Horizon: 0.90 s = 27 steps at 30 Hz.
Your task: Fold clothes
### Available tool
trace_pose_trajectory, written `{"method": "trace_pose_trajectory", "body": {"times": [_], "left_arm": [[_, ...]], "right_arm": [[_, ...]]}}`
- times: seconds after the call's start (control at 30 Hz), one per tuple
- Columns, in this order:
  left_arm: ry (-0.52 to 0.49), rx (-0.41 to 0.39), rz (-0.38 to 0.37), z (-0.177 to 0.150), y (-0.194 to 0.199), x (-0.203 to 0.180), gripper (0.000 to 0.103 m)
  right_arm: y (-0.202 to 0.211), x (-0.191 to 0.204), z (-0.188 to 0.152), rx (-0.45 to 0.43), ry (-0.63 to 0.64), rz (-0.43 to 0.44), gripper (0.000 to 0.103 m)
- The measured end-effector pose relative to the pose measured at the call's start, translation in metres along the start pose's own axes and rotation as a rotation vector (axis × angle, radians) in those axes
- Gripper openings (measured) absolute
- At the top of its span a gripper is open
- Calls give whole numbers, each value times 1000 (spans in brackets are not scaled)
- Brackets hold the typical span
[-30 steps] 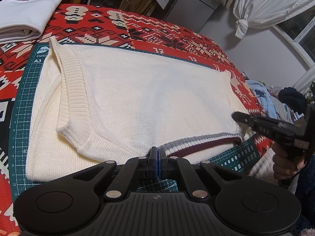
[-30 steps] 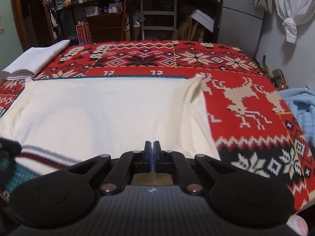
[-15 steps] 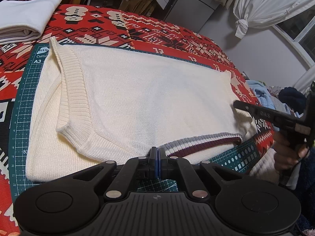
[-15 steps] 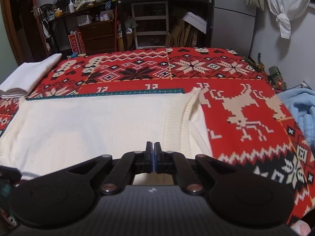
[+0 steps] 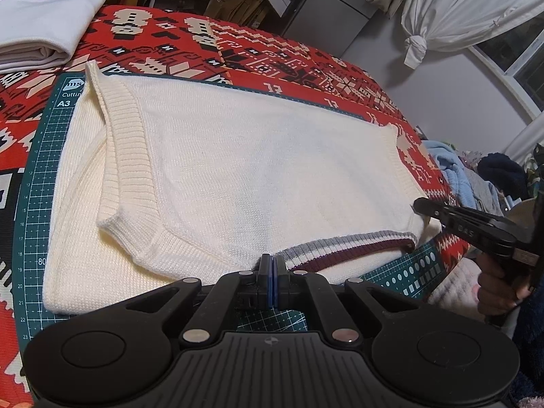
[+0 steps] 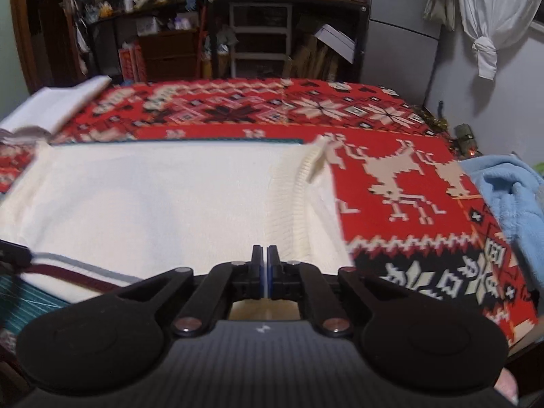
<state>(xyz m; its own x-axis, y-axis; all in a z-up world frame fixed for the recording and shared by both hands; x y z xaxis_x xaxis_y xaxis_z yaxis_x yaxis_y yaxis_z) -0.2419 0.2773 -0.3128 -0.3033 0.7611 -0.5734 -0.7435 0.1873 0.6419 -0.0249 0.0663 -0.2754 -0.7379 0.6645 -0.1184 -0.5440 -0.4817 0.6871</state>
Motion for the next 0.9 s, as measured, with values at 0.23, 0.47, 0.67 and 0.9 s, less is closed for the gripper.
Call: {"method": "trace_pose_trajectory", "body": {"times": [0.23, 0.47, 0.67, 0.9], "left_arm": [[5, -2, -5, 0, 0, 1, 3], [11, -3, -10, -1, 1, 1, 3], [17, -6, -15, -1, 1, 2, 3], [17, -11, -16, -2, 1, 2, 3]], "right_arm": [[-1, 27, -10, 17, 59, 41, 0], [1, -19, -22, 46, -69, 21, 0], [9, -29, -27, 67, -100, 11, 1], [27, -1, -11, 6, -59, 97, 2]]}}
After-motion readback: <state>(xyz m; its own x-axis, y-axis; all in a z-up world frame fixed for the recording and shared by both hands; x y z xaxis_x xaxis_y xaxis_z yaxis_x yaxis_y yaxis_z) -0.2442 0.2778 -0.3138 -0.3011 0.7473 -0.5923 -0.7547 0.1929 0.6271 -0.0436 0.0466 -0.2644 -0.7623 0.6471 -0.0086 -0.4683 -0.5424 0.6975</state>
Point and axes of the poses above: each gripper's, at about its wrist camera, not at the fingertips, and y roughly against the way its jaws point, x to its left, z to its top, the point moved 3 cm from there along -y, roughly the way its jaws point, and after that the axes turned 11 degrees about -z, right-handed, at the moved point
